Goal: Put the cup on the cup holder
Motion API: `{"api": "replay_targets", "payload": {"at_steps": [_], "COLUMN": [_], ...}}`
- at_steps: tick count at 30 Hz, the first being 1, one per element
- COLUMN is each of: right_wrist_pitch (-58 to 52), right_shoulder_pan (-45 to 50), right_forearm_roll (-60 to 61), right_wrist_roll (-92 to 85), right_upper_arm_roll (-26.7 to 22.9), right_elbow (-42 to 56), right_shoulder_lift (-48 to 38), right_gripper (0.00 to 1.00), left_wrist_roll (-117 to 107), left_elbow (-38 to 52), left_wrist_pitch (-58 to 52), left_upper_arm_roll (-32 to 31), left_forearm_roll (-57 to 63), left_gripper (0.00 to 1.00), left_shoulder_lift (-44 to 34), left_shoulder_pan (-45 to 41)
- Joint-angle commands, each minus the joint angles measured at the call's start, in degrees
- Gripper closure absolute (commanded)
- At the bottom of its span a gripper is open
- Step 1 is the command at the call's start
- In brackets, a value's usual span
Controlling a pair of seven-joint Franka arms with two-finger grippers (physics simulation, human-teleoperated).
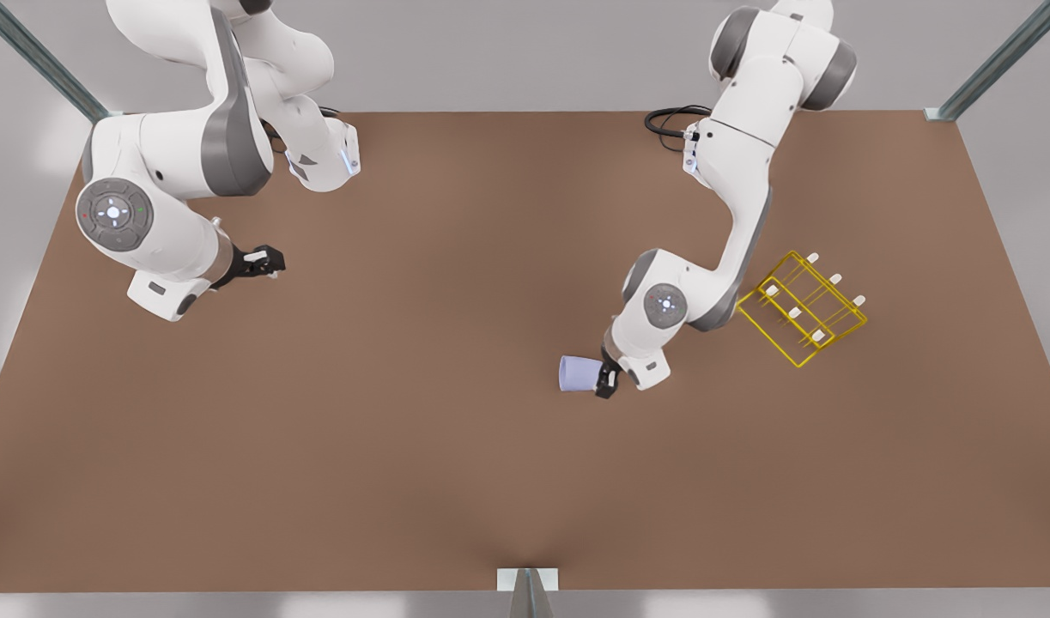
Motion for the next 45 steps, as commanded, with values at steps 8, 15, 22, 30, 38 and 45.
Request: {"api": "replay_targets", "payload": {"at_steps": [8, 15, 22, 30, 38, 45], "right_wrist_pitch": [-1.0, -1.1, -1.0, -1.0, -1.1, -1.0], "right_shoulder_pan": [0.1, 0.1, 0.2, 0.3, 0.6, 0.6], "right_forearm_roll": [0.0, 0.1, 0.1, 0.1, 0.1, 0.1], "right_wrist_roll": [5.3, 5.3, 5.3, 5.4, 5.4, 5.3], "right_upper_arm_roll": [-0.1, -0.1, -0.1, -0.1, -0.1, -0.1], "right_elbow": [0.2, 0.1, 0.3, 0.3, 0.4, 0.5], "right_shoulder_lift": [0.1, 0.3, 0.3, 0.4, 0.8, 1.2], "right_gripper": [0.0, 0.0, 0.0, 0.0, 0.0, 0.0], "left_wrist_roll": [-35.3, -35.2, -35.2, -35.0, -34.8, -34.8], "left_elbow": [0.1, 0.0, 0.8, 2.0, 2.0, 20.6], "left_wrist_pitch": [4.1, 5.7, 6.9, 7.2, 7.3, -25.9], "left_upper_arm_roll": [-0.2, -0.8, -0.9, -0.9, -1.0, 8.6], "left_forearm_roll": [-0.5, -0.3, -0.3, -0.3, -0.1, 5.3], "left_gripper": [0.0, 0.0, 0.0, 0.0, 0.3, 0.28], "left_shoulder_lift": [2.9, 4.2, 6.5, 9.3, 10.4, 7.8], "left_shoulder_pan": [-0.3, -0.5, -1.6, -2.4, -3.1, -0.9]}}
